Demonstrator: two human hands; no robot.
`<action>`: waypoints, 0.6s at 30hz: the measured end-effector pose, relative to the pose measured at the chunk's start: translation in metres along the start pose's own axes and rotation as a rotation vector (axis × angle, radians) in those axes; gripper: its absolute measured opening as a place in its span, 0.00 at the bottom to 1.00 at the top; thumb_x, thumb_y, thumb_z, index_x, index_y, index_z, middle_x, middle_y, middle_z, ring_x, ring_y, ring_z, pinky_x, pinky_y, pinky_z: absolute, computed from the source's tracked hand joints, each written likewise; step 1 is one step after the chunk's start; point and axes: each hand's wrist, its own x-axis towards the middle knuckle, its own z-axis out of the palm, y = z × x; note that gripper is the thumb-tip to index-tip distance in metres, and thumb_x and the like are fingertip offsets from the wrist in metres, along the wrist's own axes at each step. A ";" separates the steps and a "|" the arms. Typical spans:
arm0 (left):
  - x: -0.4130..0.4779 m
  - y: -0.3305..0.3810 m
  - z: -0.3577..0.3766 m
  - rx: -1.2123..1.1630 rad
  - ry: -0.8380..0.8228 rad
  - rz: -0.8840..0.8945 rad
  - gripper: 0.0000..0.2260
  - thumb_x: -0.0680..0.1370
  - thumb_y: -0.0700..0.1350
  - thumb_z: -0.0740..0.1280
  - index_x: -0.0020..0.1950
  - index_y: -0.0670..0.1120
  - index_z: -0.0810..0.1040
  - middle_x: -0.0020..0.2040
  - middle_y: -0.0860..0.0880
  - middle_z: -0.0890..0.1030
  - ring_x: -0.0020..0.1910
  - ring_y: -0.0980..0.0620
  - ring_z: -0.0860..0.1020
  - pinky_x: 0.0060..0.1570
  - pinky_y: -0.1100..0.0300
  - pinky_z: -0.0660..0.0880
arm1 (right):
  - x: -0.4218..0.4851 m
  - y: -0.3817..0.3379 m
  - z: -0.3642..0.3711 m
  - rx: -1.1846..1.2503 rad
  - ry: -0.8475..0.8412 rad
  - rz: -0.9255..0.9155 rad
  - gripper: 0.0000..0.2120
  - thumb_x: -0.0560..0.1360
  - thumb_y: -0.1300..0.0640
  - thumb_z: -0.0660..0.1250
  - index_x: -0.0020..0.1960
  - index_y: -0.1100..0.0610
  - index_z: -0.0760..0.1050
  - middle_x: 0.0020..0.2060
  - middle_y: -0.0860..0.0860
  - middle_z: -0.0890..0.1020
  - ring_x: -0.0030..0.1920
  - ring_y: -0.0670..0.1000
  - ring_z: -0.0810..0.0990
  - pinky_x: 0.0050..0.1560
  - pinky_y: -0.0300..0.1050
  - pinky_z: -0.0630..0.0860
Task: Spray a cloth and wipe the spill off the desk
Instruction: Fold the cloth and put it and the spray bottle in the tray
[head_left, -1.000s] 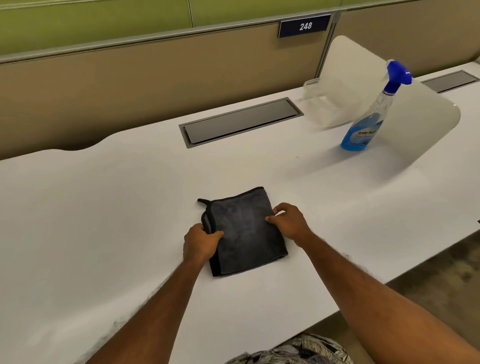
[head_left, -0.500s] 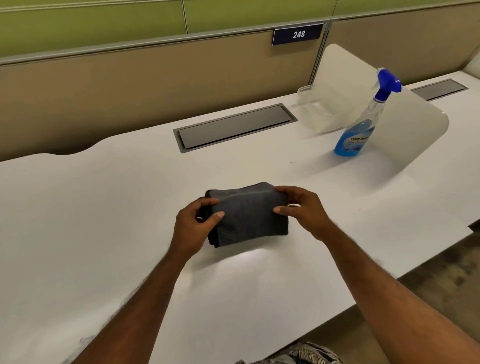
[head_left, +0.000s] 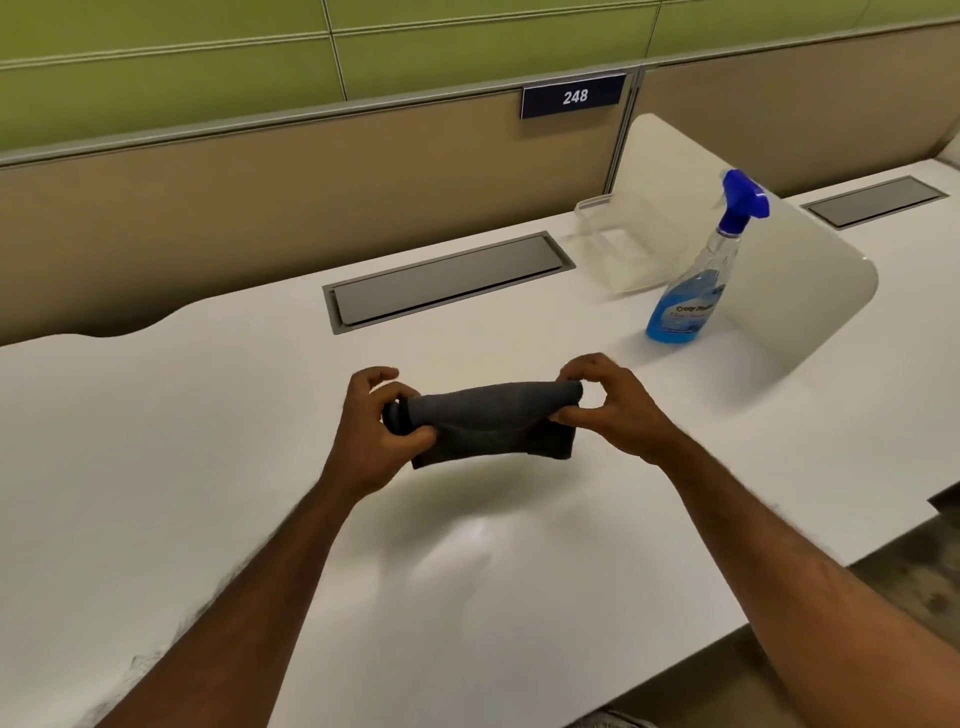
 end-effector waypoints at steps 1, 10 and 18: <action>0.000 0.006 0.002 -0.089 -0.007 -0.049 0.16 0.64 0.49 0.73 0.50 0.47 0.80 0.62 0.54 0.71 0.58 0.60 0.74 0.51 0.69 0.72 | 0.000 -0.001 -0.005 0.130 -0.037 -0.006 0.12 0.73 0.61 0.72 0.54 0.55 0.77 0.53 0.51 0.80 0.55 0.49 0.78 0.58 0.45 0.75; 0.004 0.045 0.030 -0.454 0.095 -0.340 0.05 0.77 0.46 0.70 0.51 0.53 0.77 0.51 0.49 0.82 0.53 0.48 0.81 0.52 0.53 0.79 | 0.003 -0.021 0.002 0.480 0.107 0.216 0.14 0.80 0.52 0.62 0.64 0.55 0.70 0.58 0.53 0.79 0.55 0.51 0.79 0.47 0.40 0.78; 0.009 0.061 0.043 -0.270 0.084 -0.307 0.14 0.76 0.51 0.71 0.58 0.48 0.74 0.50 0.52 0.79 0.47 0.55 0.78 0.40 0.67 0.72 | -0.008 -0.024 0.004 0.249 0.198 0.215 0.32 0.72 0.50 0.73 0.71 0.55 0.62 0.60 0.49 0.74 0.57 0.48 0.75 0.44 0.33 0.74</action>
